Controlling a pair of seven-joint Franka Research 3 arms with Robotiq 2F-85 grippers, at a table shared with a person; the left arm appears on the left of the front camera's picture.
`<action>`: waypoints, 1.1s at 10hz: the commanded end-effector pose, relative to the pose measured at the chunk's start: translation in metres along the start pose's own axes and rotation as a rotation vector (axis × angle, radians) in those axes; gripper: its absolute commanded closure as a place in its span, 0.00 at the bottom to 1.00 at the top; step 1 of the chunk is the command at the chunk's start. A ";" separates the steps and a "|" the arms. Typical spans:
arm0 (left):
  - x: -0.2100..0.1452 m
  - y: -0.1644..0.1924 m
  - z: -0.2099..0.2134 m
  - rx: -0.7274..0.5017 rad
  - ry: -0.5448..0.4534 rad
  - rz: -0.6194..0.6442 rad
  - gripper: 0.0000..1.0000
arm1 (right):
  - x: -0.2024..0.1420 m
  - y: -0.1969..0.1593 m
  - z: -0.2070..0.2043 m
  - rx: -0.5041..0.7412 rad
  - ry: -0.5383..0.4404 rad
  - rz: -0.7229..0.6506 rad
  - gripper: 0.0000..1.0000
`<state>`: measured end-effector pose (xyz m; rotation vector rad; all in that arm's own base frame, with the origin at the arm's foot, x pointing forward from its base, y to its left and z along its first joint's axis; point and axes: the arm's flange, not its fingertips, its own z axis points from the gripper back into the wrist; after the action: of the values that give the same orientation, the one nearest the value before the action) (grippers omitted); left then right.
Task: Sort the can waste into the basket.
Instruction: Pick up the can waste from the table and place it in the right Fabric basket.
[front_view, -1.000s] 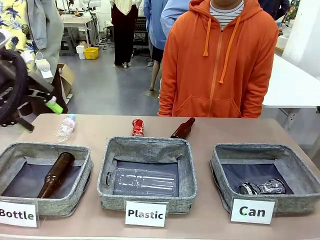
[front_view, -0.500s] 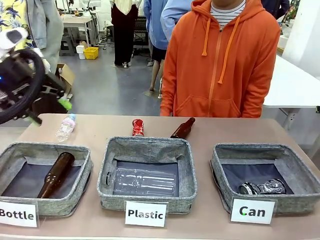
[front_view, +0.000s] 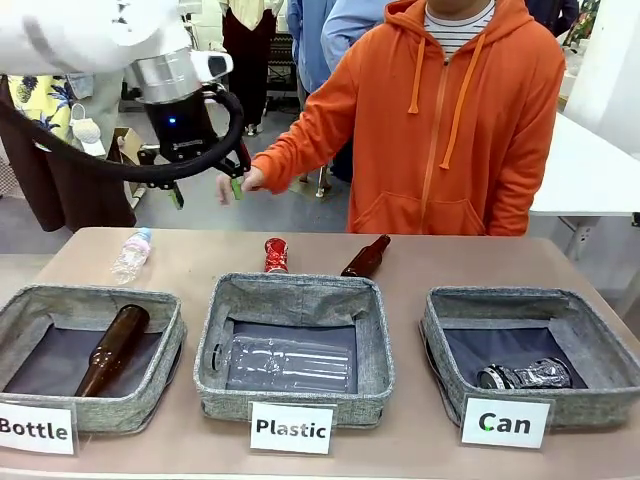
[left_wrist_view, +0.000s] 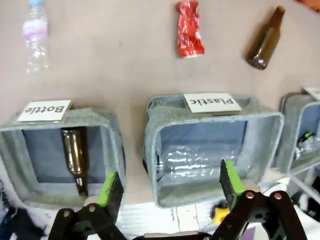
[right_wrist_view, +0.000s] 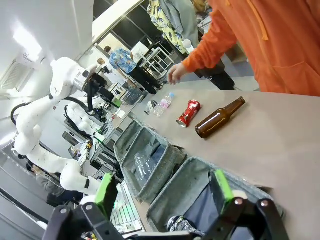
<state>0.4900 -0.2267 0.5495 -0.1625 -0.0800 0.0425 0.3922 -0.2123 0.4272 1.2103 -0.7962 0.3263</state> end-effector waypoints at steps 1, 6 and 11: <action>-0.029 0.091 0.069 -0.122 0.083 -0.070 0.00 | 0.003 0.003 -0.001 0.007 -0.016 0.009 0.00; -0.161 0.364 0.187 -0.376 -0.075 0.219 0.00 | 0.003 0.003 -0.001 0.007 -0.016 0.009 0.00; -0.175 0.456 0.158 -0.607 -0.090 0.282 0.00 | 0.003 0.003 -0.001 0.007 -0.016 0.009 0.00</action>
<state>0.2732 0.2561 0.6209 -0.7667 -0.1574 0.3693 0.3921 -0.2125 0.4270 1.2108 -0.7964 0.3255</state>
